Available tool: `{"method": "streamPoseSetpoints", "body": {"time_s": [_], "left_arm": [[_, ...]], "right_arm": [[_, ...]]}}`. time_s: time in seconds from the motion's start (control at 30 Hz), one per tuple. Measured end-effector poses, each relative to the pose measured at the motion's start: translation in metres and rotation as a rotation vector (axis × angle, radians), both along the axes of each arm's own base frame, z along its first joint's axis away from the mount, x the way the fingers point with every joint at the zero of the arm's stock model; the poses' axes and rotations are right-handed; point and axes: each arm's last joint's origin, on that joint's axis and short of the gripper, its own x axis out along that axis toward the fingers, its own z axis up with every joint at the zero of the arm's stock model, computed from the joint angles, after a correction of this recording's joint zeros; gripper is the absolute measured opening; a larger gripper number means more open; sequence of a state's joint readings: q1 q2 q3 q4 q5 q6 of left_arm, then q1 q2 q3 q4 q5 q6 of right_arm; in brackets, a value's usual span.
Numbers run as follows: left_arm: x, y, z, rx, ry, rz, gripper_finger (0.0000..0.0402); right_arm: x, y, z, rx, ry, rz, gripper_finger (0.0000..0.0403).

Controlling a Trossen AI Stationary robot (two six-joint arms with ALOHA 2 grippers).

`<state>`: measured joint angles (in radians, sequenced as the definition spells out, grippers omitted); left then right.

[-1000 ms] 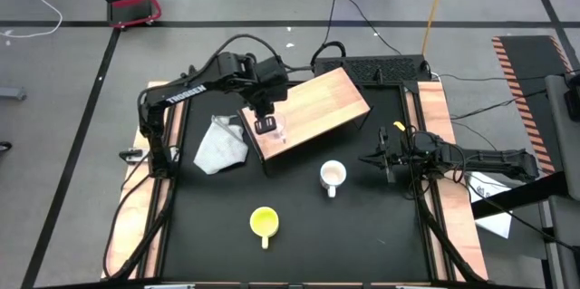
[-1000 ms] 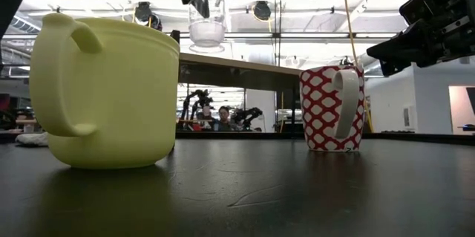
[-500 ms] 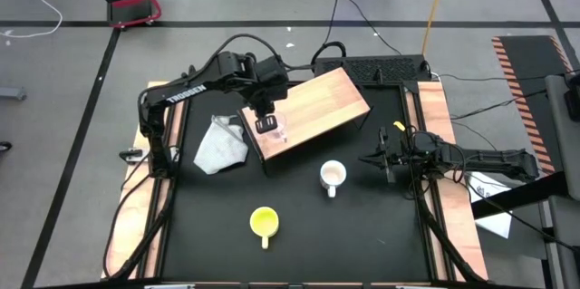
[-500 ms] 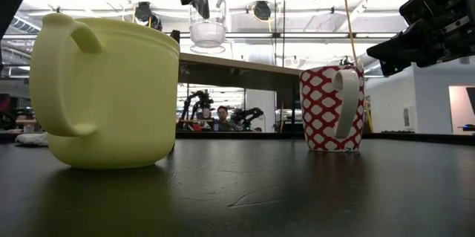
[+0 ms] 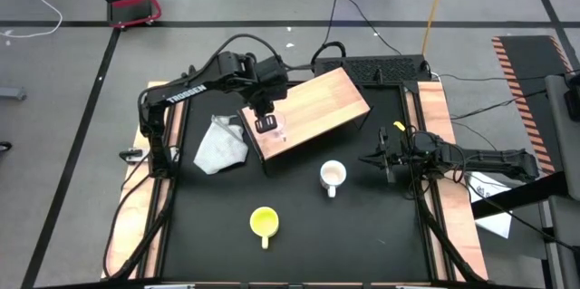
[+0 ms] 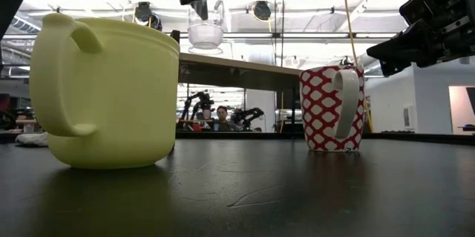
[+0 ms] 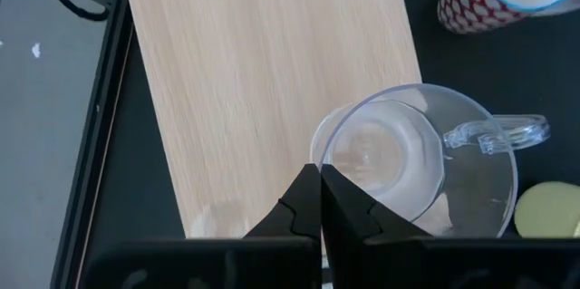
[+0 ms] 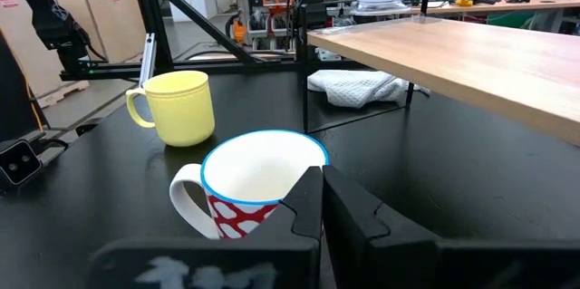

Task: Stack small to large cups/mugs on shelf
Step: Put the transparent mug on the shelf

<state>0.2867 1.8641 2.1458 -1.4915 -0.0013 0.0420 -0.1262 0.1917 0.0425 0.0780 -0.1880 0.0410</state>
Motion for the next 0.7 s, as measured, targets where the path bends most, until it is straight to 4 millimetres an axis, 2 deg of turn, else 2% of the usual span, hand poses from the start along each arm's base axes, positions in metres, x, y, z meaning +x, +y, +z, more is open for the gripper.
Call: {"method": "streamPoseSetpoints", "body": {"time_s": [0.47,0.7], "left_arm": [[0.001,0.000,0.000,0.010,-0.004,0.036,0.0000],[0.001,-0.001,-0.015,0.010,0.070,0.057,0.0000]], "right_arm": [[0.000,0.000,0.000,0.000,-0.004,0.000,0.0000],[0.000,0.000,0.001,-0.002,-0.015,0.000,0.0000]]}}
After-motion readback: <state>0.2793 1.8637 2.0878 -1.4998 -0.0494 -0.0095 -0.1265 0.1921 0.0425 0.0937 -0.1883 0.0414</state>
